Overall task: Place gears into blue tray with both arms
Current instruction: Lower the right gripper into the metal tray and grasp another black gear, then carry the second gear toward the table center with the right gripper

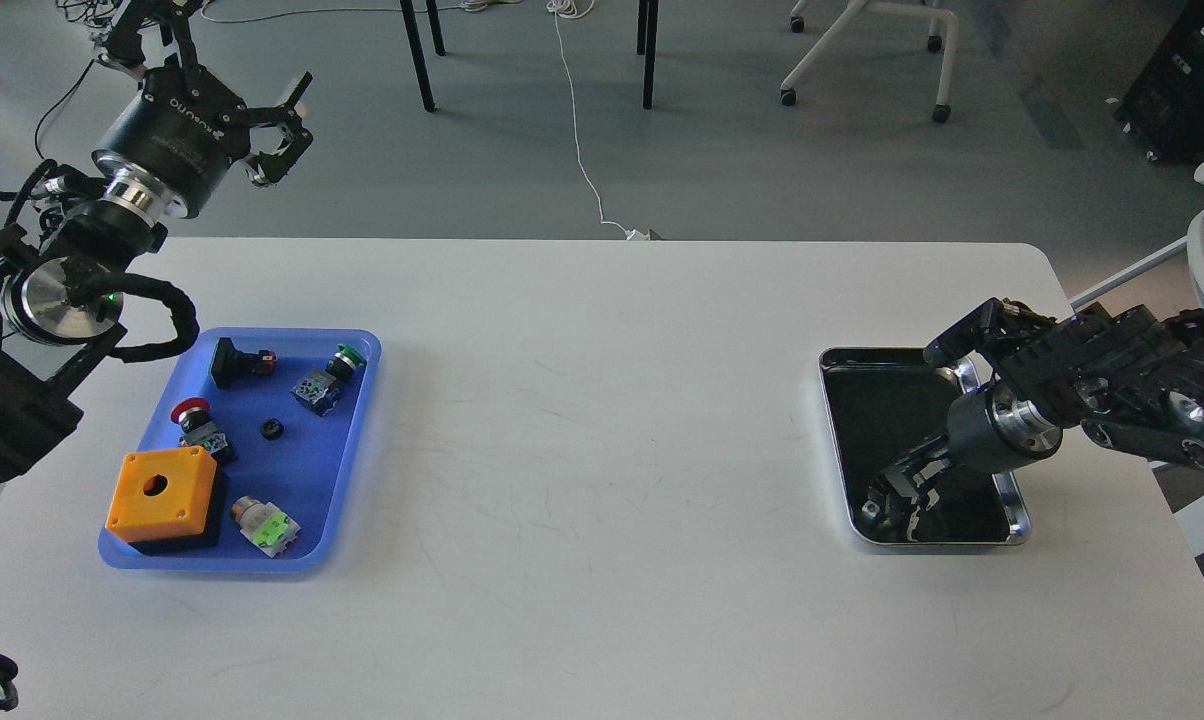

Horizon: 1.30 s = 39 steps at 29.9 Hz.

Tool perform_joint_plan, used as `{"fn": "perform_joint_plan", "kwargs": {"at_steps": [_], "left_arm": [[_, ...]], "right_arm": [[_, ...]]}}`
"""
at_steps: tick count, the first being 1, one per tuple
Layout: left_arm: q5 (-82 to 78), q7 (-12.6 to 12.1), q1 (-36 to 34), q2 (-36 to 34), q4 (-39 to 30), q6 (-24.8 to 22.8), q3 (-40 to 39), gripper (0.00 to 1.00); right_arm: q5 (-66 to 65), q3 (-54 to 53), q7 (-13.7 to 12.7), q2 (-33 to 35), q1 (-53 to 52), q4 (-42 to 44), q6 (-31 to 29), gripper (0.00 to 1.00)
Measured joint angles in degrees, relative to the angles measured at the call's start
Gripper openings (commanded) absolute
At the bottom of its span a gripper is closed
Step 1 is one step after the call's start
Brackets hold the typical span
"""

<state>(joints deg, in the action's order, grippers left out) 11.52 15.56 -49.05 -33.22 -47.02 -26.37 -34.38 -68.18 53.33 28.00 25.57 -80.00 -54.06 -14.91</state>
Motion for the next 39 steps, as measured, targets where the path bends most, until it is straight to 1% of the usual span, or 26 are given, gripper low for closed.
{"fn": "perform_joint_plan", "kwargs": {"at_steps": [3,6,8,21,30,34,39], "left_arm": [[0.0,0.0,0.0,0.0,0.0,0.0,0.0,0.98],[0.0,0.0,0.0,-0.2,0.0,0.0,0.0,0.98],[0.0,0.0,0.0,-0.5,0.0,-0.1,0.0,0.98],[0.0,0.0,0.1,-1.2,0.0,-0.1,0.0,0.98],[0.0,-0.1,0.0,-1.9,0.0,-0.1,-0.1,0.98],[0.0,-0.1,-0.1,-1.9,0.0,-0.1,-0.1,0.98],[0.0,-0.1,-0.2,-1.9,0.0,-0.1,-0.1,0.98]], "right_arm": [[-0.1,0.0,0.0,0.0,0.0,-0.1,0.0,0.3],[-0.1,0.1,0.0,0.0,0.0,0.0,0.0,0.2],[-0.1,0.5,0.0,0.0,0.1,0.0,0.0,0.17],[0.2,1.0,0.0,0.4,0.1,0.0,0.6,0.17],[0.5,0.6,0.0,-0.1,-10.1,-1.4,0.2,0.18],[0.8,-0.2,0.0,-3.1,-14.3,-2.1,0.2,0.18],[3.7,-2.9,0.0,-9.6,-17.6,-3.4,0.2,0.18]]}}
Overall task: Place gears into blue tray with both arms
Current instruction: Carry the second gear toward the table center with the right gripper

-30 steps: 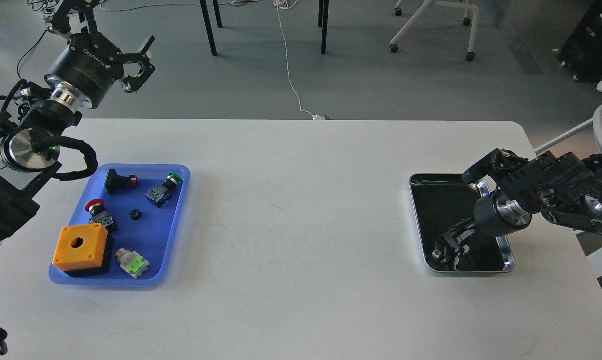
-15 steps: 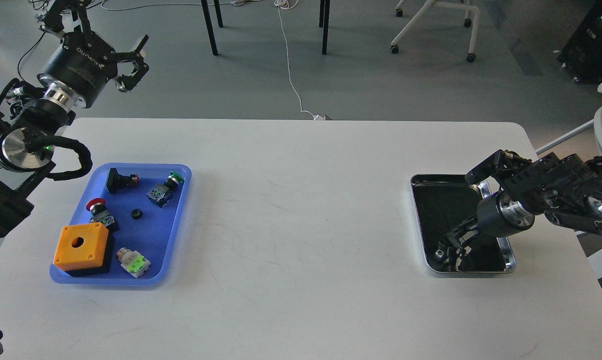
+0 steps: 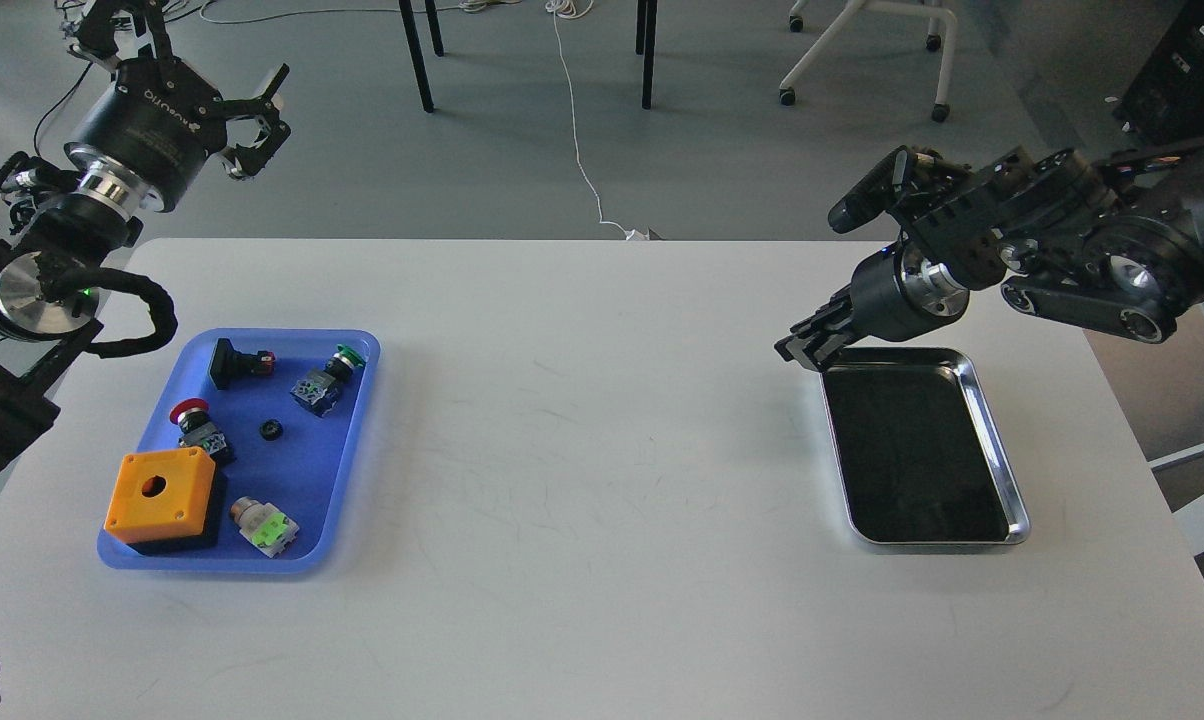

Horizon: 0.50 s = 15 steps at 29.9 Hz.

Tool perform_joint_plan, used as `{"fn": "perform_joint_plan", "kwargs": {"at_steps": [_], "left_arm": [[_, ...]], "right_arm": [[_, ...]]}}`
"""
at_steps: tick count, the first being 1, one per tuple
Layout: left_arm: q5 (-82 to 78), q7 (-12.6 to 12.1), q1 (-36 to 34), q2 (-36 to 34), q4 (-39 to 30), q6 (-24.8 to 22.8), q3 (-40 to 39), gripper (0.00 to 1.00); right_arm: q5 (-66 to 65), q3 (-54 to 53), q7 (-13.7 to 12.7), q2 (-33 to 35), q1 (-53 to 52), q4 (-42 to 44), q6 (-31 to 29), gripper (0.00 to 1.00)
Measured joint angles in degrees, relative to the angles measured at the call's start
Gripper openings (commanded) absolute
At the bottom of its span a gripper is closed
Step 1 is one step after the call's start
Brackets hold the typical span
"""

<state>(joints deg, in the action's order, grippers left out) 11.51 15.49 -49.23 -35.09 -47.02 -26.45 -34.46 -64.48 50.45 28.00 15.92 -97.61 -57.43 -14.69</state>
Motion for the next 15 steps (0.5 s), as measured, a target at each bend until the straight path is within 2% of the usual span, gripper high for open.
{"fn": "perform_joint_plan", "kwargs": {"at_steps": [8,15], "left_arm": [[0.0,0.0,-0.1,-1.0,0.0,0.0,0.3,0.98],[0.0,0.0,0.0,-1.6,0.0,-0.3,0.5,0.98]], "right_arm": [[5.5,-1.9,0.0,-14.1,-0.5,0.5,1.1,0.18],[11.9,-3.8,0.0,-15.9,0.8,0.7,4.4,0.18]]}}
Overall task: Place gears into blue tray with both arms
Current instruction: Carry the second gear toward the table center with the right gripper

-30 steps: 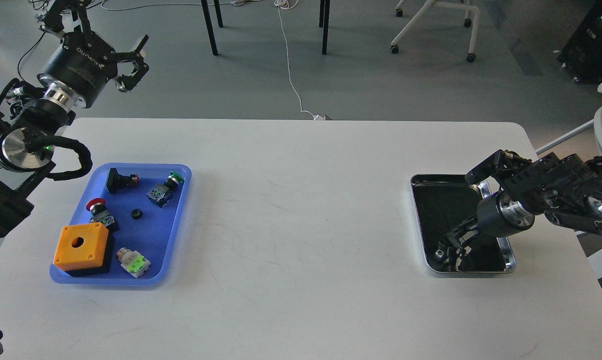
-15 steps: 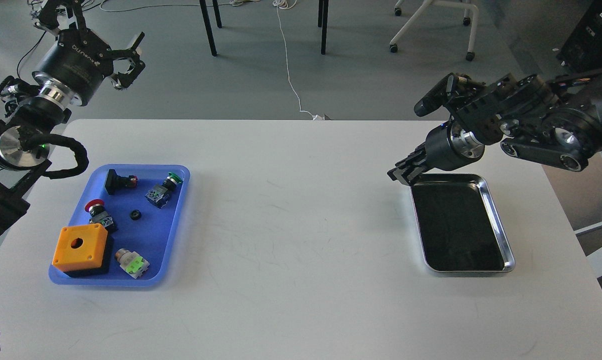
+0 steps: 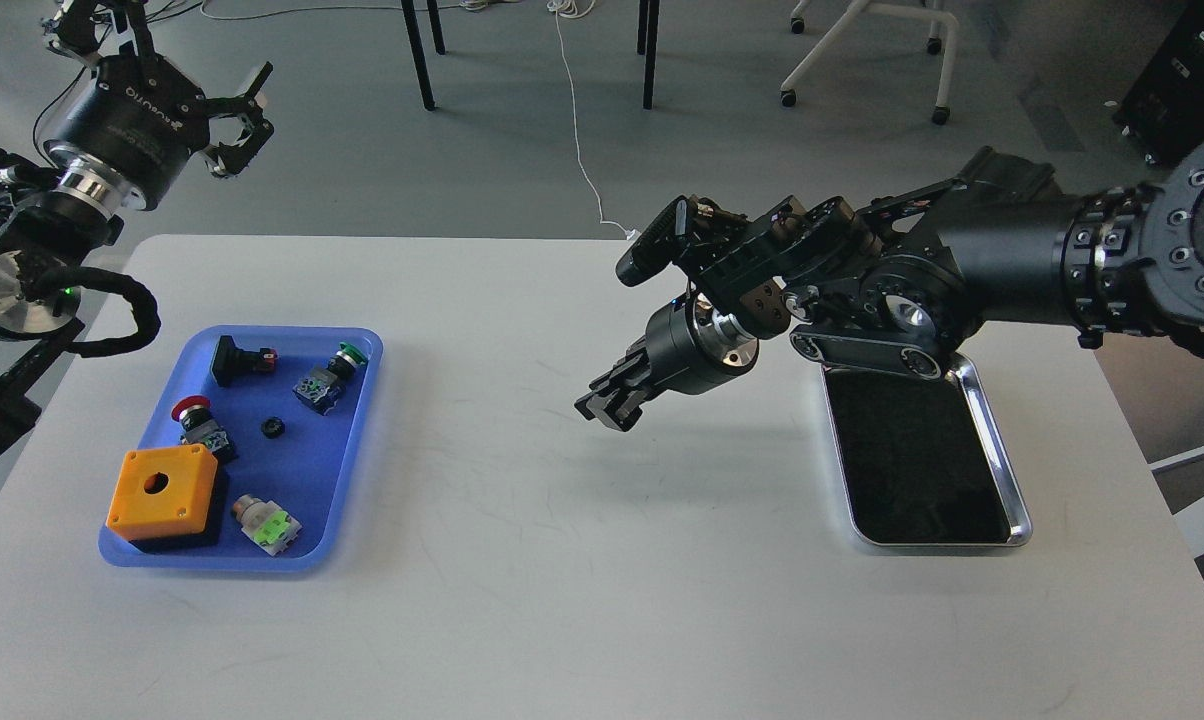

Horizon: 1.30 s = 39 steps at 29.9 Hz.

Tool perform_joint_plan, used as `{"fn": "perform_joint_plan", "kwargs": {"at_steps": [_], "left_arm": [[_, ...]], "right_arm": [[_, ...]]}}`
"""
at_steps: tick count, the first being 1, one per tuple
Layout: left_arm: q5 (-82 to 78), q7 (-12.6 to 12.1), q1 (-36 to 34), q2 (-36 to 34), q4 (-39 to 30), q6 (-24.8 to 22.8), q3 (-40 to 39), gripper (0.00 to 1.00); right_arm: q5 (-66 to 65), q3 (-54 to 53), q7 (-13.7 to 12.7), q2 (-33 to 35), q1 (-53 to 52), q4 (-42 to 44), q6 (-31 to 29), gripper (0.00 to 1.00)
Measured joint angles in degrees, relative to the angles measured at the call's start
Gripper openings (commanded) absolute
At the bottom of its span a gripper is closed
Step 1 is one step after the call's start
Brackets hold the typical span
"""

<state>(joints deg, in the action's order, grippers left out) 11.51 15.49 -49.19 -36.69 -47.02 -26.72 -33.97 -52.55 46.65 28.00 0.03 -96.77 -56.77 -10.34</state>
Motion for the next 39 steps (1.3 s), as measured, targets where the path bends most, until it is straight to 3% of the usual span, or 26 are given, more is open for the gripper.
{"fn": "perform_joint_plan", "kwargs": {"at_steps": [21,39], "left_arm": [[-0.1,-0.1,0.3,0.0,0.0,0.0,0.3,0.98],[-0.2,0.0,0.3,0.1,-0.1,0.1,0.3,0.98]], "right_arm": [[0.7,-0.1,0.0,0.0,13.8,6.6,3.4,0.2],[0.8,-0.4,0.0,0.0,18.6,7.6,6.6,0.25]]}}
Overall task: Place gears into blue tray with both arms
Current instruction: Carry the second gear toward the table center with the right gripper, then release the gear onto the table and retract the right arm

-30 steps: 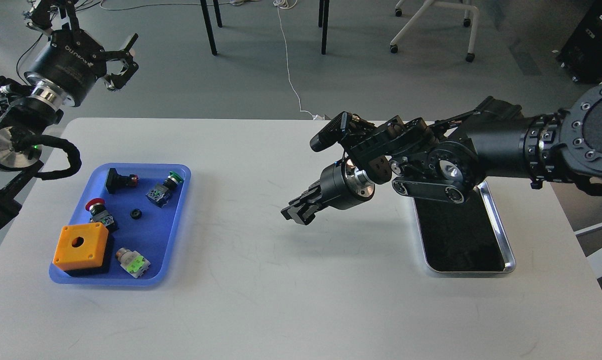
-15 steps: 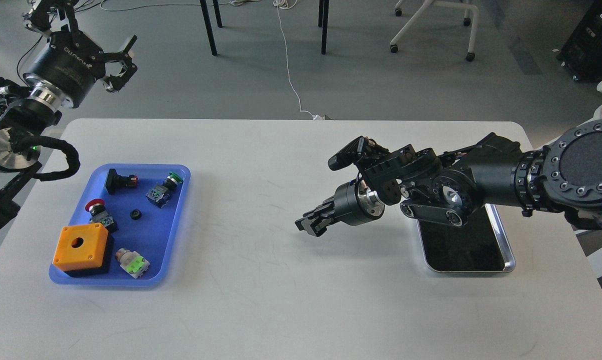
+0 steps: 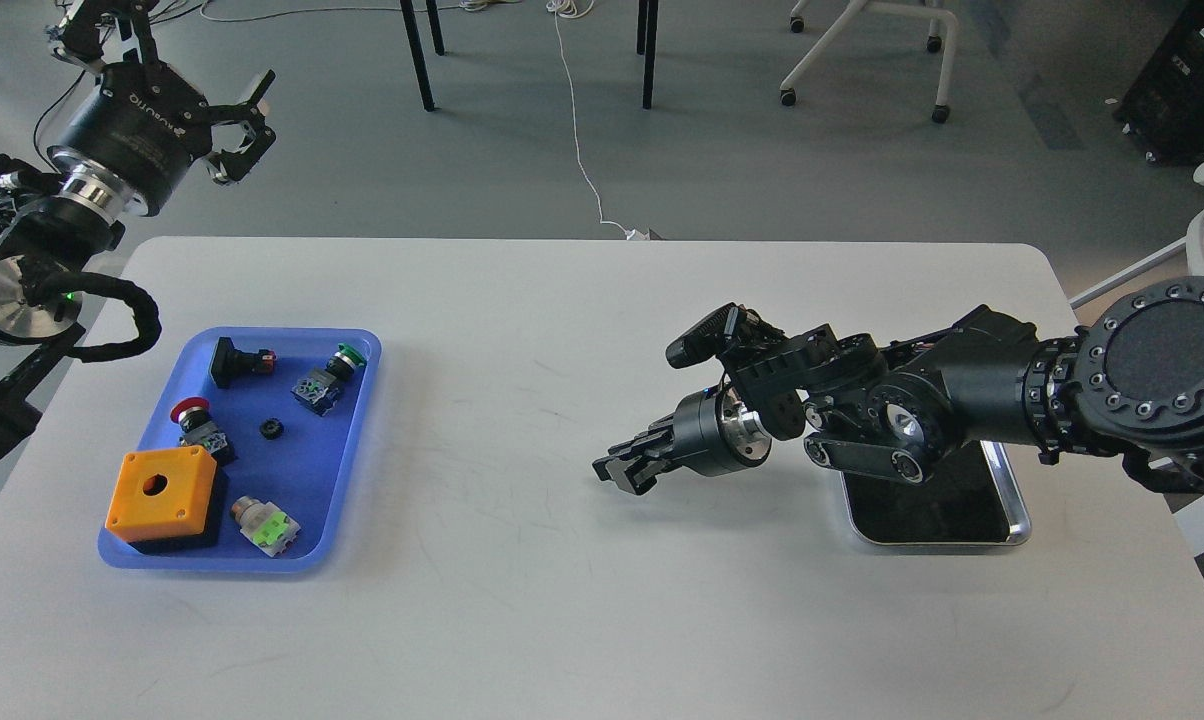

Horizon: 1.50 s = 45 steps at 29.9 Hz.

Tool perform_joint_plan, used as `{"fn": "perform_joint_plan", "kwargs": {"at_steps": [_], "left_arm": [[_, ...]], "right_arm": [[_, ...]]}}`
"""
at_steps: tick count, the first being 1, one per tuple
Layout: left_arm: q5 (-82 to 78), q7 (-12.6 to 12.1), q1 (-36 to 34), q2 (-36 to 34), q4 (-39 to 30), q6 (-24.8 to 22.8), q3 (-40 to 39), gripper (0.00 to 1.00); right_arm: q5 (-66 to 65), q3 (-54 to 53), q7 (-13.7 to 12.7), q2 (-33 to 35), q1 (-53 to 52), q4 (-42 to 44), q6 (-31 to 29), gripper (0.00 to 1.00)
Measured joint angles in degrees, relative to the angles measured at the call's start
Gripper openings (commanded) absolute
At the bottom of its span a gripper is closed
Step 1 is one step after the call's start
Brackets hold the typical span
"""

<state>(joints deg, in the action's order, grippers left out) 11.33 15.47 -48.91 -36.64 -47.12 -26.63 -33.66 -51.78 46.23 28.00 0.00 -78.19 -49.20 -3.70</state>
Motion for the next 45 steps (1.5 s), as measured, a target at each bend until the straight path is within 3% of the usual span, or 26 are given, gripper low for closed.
{"fn": "perform_joint_plan", "kwargs": {"at_steps": [17,19,23,37,45], "left_arm": [[0.0,0.2,0.0,-0.1,0.0,0.2,-0.4,0.98],[0.0,0.2,0.0,-0.1,0.0,0.2,-0.5,0.98],[0.0,0.2,0.0,-0.1,0.0,0.3,-0.6,0.98],[0.2,0.6,-0.7,-1.1,-0.4,1.9,-1.0,0.98],[0.7,0.7,-0.3,-3.6,-2.2,3.1,-1.6,0.98]], "right_arm": [[0.0,-0.1,0.0,0.0,0.6,0.0,-0.1,0.4],[0.0,-0.1,0.0,0.0,0.6,0.0,-0.1,0.52],[0.6,-0.2,0.0,0.0,0.1,0.0,-0.1,0.98],[1.4,-17.5,0.0,0.5,-5.0,0.0,-0.8,0.98],[1.4,-35.8,0.0,12.8,-1.1,-0.6,-0.5,0.98]]}}
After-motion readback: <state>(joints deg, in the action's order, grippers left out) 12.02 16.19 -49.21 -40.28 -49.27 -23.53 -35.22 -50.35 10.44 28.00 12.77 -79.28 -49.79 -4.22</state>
